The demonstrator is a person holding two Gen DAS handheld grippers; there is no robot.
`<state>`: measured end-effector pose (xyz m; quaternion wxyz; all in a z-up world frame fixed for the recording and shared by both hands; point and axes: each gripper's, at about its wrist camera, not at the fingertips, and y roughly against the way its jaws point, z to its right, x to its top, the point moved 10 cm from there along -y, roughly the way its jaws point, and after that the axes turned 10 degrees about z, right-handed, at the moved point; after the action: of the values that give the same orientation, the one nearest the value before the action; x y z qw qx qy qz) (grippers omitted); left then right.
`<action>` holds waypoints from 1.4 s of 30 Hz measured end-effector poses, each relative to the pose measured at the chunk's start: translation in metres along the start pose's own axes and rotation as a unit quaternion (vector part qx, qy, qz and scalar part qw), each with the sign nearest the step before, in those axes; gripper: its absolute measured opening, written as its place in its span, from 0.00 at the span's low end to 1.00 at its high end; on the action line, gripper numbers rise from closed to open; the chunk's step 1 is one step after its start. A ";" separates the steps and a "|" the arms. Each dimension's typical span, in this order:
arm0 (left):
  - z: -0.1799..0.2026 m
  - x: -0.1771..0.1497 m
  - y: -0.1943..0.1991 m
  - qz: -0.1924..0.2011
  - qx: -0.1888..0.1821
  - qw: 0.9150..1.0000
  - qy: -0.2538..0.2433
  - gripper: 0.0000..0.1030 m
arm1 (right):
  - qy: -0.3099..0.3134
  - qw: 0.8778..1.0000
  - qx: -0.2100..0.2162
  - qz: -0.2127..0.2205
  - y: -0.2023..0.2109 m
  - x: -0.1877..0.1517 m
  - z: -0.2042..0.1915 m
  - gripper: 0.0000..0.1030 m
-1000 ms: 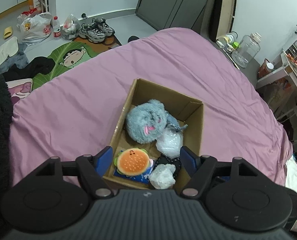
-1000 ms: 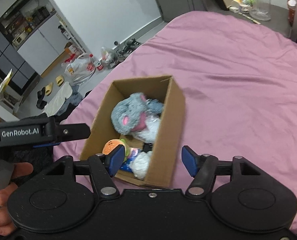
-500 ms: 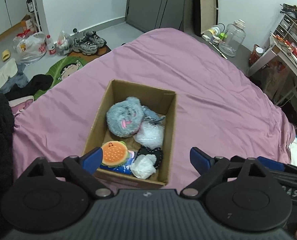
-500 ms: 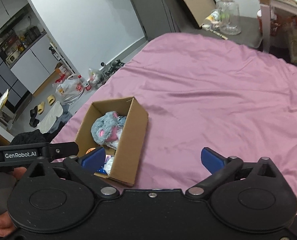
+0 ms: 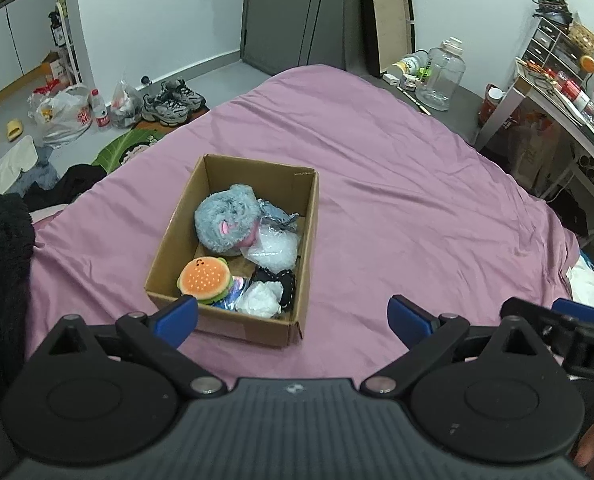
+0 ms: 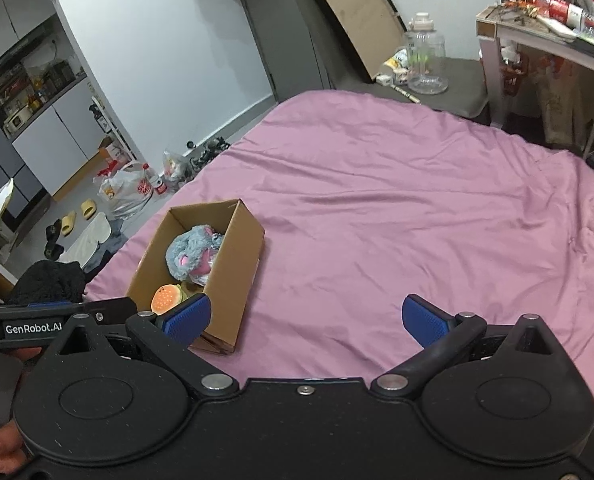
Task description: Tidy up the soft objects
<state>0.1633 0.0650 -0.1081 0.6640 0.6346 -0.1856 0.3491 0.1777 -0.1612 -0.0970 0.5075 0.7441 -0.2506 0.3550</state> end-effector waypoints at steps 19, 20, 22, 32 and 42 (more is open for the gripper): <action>0.007 -0.009 0.064 0.049 -0.024 0.998 -0.024 0.98 | 0.024 0.999 -0.007 0.046 0.060 -0.004 -0.019 1.00; 0.007 -0.010 0.067 0.050 -0.025 0.998 -0.025 0.98 | 0.026 0.999 -0.009 0.047 0.063 -0.004 -0.019 1.00; 0.008 -0.012 0.072 0.053 -0.025 0.998 -0.029 0.98 | 0.028 0.998 -0.011 0.049 0.068 -0.005 -0.019 1.00; 0.012 -0.014 0.096 0.071 -0.025 0.996 -0.040 0.98 | 0.032 0.997 -0.014 0.064 0.092 -0.005 -0.019 1.00; 0.012 -0.020 0.114 0.083 -0.022 0.996 -0.039 0.98 | 0.044 0.997 -0.009 0.068 0.106 -0.009 -0.023 1.00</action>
<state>0.0726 0.0437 -0.0392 0.6392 0.6151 -0.2711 0.3735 0.0883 -0.1775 -0.0376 0.4992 0.7043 -0.2818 0.4187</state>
